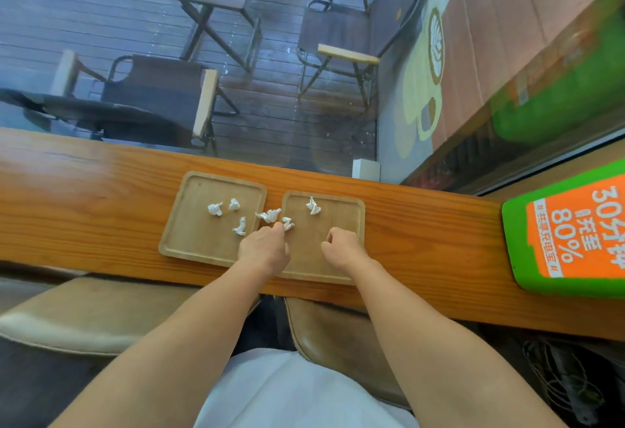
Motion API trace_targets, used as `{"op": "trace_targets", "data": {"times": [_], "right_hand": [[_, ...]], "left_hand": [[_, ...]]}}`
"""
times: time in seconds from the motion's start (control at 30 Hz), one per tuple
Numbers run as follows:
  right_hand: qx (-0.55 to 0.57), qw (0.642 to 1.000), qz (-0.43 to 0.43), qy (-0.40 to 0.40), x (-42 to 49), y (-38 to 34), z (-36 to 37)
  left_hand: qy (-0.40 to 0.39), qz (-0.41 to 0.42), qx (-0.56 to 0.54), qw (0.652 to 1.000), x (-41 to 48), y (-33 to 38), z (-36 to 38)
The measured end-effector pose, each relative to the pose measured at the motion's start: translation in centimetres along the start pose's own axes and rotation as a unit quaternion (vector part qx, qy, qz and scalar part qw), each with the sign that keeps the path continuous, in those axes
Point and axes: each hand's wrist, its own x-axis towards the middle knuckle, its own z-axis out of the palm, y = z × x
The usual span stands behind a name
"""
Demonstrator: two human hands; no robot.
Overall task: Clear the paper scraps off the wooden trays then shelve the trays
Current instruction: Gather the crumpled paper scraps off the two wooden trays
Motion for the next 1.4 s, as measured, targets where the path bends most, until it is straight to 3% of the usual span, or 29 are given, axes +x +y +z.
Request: {"op": "trace_targets", "data": {"times": [0.13,0.3,0.67,1.1,1.4], "right_hand": [[-0.065,0.995,-0.041,0.056,0.8,-1.1,-0.1],[-0.119,0.986,-0.094,0.068,2.5,-2.0,-0.7],[-0.144,0.977,-0.126,0.093,6.9,-2.8,-0.3],[-0.109,0.990,-0.069,0.059,7.7,-2.5,1.6],[-0.112,0.993,0.004,-0.027,3.4,-0.6,2.9]], "left_hand": [[0.026,0.006,-0.012,1.000,0.5,0.0,-0.1],[0.062,0.016,-0.033,0.997,1.9,0.4,0.2],[0.014,-0.020,0.064,0.998,4.4,1.0,2.2],[-0.030,0.006,0.082,0.996,4.9,0.7,1.4],[-0.037,0.009,0.021,0.999,2.6,1.2,1.4]]}}
